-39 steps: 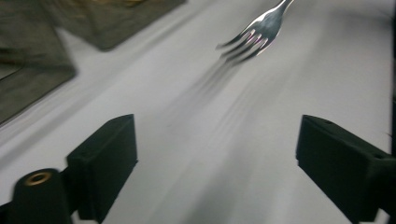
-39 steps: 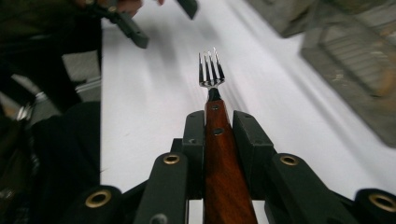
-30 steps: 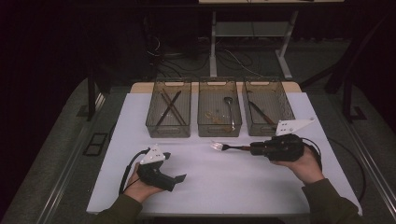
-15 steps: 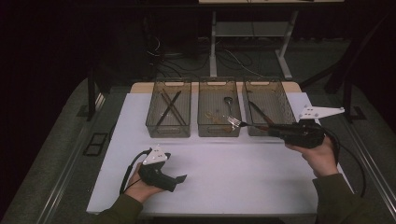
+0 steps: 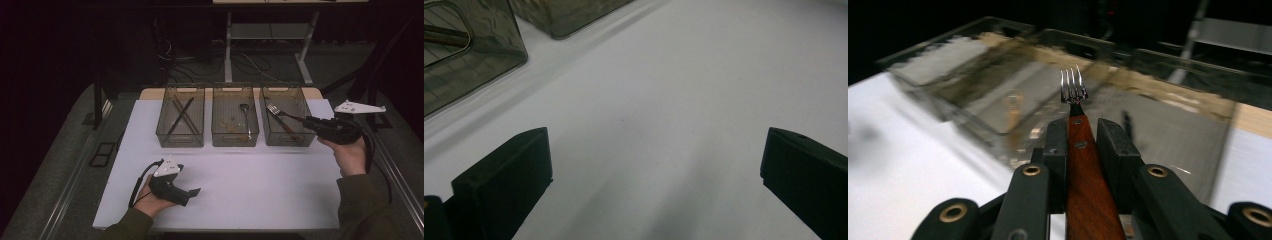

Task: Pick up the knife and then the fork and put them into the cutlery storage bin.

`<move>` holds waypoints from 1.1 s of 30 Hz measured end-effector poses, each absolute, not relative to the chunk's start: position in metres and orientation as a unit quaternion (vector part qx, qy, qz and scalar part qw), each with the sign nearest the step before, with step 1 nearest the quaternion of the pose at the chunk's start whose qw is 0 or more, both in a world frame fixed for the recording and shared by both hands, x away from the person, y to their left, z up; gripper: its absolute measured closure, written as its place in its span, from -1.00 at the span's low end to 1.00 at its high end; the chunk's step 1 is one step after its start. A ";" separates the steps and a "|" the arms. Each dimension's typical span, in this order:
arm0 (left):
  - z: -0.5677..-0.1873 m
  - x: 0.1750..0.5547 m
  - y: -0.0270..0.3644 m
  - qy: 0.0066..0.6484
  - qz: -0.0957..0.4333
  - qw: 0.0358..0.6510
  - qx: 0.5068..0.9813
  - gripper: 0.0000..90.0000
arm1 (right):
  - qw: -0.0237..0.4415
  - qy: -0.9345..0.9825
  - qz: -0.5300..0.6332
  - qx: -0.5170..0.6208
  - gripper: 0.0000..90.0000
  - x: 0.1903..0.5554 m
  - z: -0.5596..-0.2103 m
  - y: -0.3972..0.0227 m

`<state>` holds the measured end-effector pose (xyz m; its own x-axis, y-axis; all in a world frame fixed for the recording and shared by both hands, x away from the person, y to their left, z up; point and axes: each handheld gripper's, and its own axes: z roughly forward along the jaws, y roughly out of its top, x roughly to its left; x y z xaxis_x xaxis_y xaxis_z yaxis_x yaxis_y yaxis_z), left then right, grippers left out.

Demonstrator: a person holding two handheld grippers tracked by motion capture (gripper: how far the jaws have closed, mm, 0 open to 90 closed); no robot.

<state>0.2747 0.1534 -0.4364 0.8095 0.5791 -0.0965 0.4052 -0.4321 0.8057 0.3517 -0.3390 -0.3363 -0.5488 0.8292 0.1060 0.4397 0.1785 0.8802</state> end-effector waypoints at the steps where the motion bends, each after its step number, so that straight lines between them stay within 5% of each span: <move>1: -0.436 0.275 0.153 0.293 0.097 0.446 0.840 -1.00 | 0.208 0.736 0.475 0.436 0.67 0.355 -0.338 -0.340; 17: -0.437 0.274 0.151 0.286 0.093 0.447 0.842 -1.00 | 0.214 0.713 0.405 0.531 0.67 0.428 -0.373 -0.335; 29: -0.436 0.274 0.152 0.284 0.088 0.449 0.843 -1.00 | 0.203 0.713 0.376 0.557 0.65 0.449 -0.400 -0.326; 33: -0.436 0.274 0.151 0.281 0.087 0.447 0.845 -1.00 | 0.207 0.712 0.379 0.554 0.31 0.449 -0.398 -0.325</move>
